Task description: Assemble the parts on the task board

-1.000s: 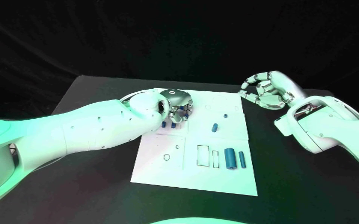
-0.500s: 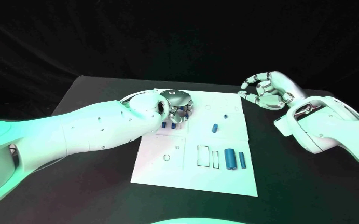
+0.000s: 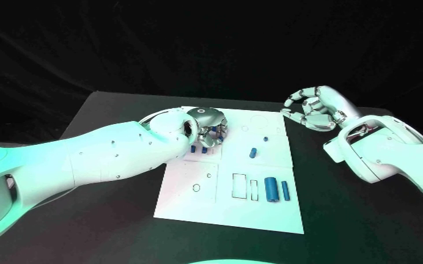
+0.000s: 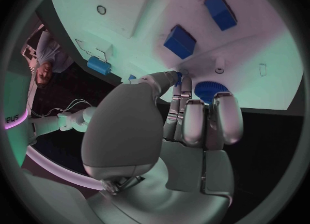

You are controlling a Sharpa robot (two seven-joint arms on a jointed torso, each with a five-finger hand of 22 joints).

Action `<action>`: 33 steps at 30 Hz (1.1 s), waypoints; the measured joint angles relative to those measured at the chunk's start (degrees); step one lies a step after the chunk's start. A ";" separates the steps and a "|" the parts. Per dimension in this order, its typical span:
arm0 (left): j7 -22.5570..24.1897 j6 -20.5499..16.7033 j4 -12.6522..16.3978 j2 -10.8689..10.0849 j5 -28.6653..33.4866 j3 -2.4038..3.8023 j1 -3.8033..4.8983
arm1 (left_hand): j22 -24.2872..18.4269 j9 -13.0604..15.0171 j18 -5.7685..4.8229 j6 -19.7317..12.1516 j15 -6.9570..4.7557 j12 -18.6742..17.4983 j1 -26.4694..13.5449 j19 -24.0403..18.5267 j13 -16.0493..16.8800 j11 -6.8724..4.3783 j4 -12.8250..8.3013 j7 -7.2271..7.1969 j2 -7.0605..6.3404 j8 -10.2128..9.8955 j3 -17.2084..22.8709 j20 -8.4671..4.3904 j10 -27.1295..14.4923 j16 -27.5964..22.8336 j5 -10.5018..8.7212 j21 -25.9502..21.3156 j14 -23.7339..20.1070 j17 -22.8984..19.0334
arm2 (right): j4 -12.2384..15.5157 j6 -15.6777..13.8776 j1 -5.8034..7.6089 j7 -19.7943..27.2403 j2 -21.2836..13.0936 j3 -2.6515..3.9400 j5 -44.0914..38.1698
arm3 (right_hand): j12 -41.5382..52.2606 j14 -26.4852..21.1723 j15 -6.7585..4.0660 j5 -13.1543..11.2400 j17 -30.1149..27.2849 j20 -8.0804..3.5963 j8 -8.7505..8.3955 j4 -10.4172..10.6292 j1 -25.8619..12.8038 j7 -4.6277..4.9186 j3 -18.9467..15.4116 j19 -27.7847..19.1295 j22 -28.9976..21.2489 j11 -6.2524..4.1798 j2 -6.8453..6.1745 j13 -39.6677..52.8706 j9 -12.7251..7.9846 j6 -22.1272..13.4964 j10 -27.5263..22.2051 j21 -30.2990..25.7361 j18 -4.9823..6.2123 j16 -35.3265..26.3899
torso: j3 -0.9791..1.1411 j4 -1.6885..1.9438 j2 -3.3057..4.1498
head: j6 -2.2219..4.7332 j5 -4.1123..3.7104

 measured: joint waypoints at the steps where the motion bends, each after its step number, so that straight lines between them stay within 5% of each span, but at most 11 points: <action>1: 0.01 -0.09 0.21 -0.16 0.08 0.17 0.00 | 0.00 0.00 0.00 0.00 0.00 0.00 0.00 0.00 0.00 0.00 0.00 0.00 0.00 0.00 0.00 0.00 0.00 0.00 0.00 0.00 0.00 0.00 | -0.02 -0.02 0.00 0.00 0.00 0.00 0.00 | 0.00 0.00 0.00 0.00 0.00 0.00 0.00 0.00 0.00 0.00 0.00 0.00 0.00 0.00 0.00 0.00 0.00 0.00 0.00 0.00 0.00 0.00 | 0.00 0.01 0.00 | 0.05 0.00; 13: -0.21 -0.74 4.38 -4.43 1.29 2.50 0.41 | 0.36 -0.01 0.00 0.52 0.00 -0.59 -0.23 0.21 -0.08 0.00 0.00 0.11 -0.23 -0.24 0.00 0.21 0.41 0.00 0.00 0.25 0.00 0.00 | -0.27 -0.20 0.00 0.01 -0.11 0.00 -0.02 | 0.00 0.00 0.00 0.00 -0.01 0.00 0.00 0.00 0.00 0.00 0.00 0.00 -0.01 0.00 0.00 -0.01 -0.01 0.00 0.00 0.00 0.00 0.00 | 0.02 0.13 -0.08 | 0.57 0.25; 22: -0.66 -0.33 4.65 -7.19 2.66 2.70 0.53 | 0.44 -0.02 0.00 0.60 0.00 -0.62 -0.46 0.21 -0.08 -0.01 0.00 0.20 0.00 -0.46 0.00 0.21 0.82 0.00 0.00 0.45 0.00 -0.08 | -0.29 -0.27 0.00 0.01 -0.25 0.00 -0.02 | 0.00 0.21 -0.21 0.00 -0.02 0.00 0.00 0.00 0.00 0.00 0.00 0.00 -0.02 0.00 0.00 -0.01 0.04 0.00 0.00 0.00 0.00 -0.22 | 0.02 0.13 -0.02 | 0.59 0.44; 33: -0.87 0.29 3.91 -7.98 3.71 2.70 0.27 | 0.43 0.04 0.00 0.60 0.00 -0.83 -0.76 0.20 -0.19 -0.01 0.00 0.20 -0.31 -0.46 0.00 0.21 0.82 0.00 0.00 0.45 0.00 -0.27 | -0.38 -0.31 0.00 0.01 -0.24 0.00 -0.03 | -0.01 0.21 -0.21 0.00 -0.02 0.00 0.00 0.00 0.00 0.00 0.00 0.00 -0.02 0.00 0.00 -0.02 0.04 0.00 0.00 0.00 0.00 -0.22 | -0.07 0.05 0.05 | 0.37 0.48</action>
